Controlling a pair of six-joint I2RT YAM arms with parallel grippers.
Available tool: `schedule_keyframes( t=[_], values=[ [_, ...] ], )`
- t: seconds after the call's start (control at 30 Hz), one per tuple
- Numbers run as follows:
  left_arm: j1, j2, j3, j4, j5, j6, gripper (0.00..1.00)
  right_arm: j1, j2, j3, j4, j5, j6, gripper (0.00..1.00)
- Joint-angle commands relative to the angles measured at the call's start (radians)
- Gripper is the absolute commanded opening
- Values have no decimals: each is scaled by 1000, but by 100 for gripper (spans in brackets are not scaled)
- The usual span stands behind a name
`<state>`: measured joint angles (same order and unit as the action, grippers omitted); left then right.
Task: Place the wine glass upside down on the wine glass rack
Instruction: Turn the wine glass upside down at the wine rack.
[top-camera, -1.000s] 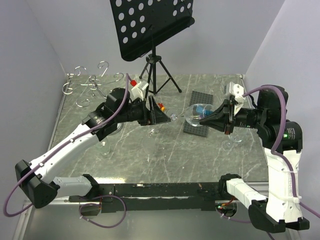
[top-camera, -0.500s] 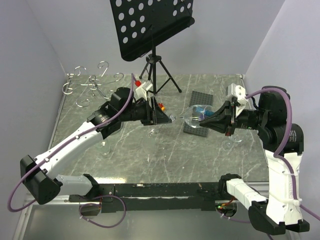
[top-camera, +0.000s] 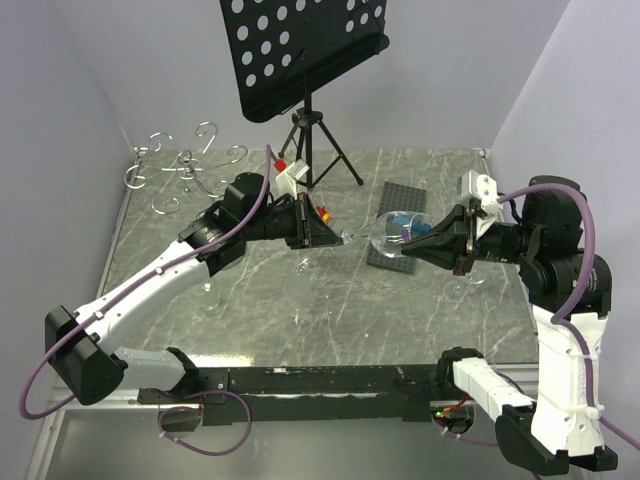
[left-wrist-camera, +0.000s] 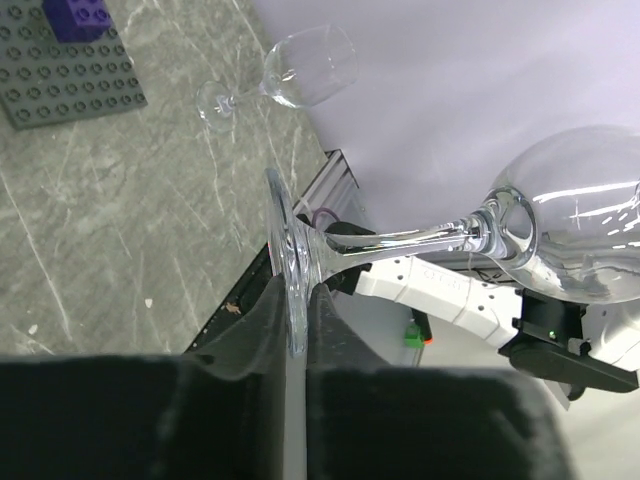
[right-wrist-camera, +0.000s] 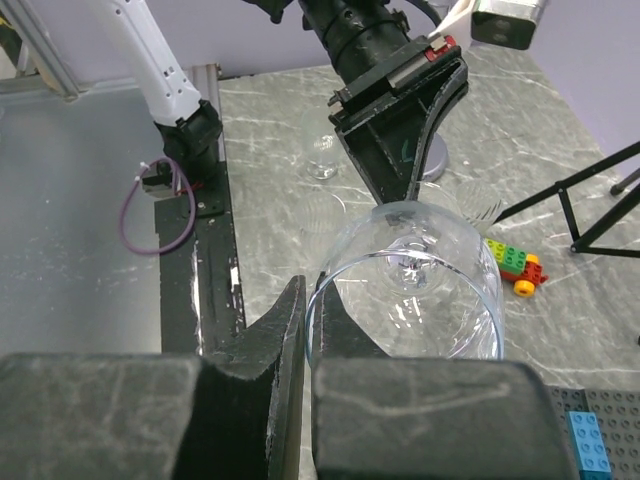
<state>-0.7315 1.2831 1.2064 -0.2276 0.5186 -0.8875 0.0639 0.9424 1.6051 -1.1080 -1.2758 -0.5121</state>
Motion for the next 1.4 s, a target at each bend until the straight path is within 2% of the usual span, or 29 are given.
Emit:
schedule_keyframes(
  t=[0.0,0.17,0.5,0.7,0.83,1.03,1.37],
  values=[
    [-5,-16,25,51,17,-14,1,-7,-17,29,76,-66,-15,0],
    [-5,-57,16,50,-20,-16,1,-7,-30,7,77,-71,-20,0],
    [-6,-145,19,-6,-121,-2,1,-6,-70,-10,63,-76,-37,52],
    [-3,-200,51,-116,-204,39,1,-32,-96,29,-21,-85,-97,76],
    [-5,-232,88,-214,-256,70,1,-93,-112,73,-87,-122,-137,80],
    [-5,-274,211,-399,-350,136,1,-167,-180,30,-58,-142,-114,81],
    [-3,-288,570,-831,-710,363,1,-245,-232,-187,146,-166,-5,81]
  ],
)
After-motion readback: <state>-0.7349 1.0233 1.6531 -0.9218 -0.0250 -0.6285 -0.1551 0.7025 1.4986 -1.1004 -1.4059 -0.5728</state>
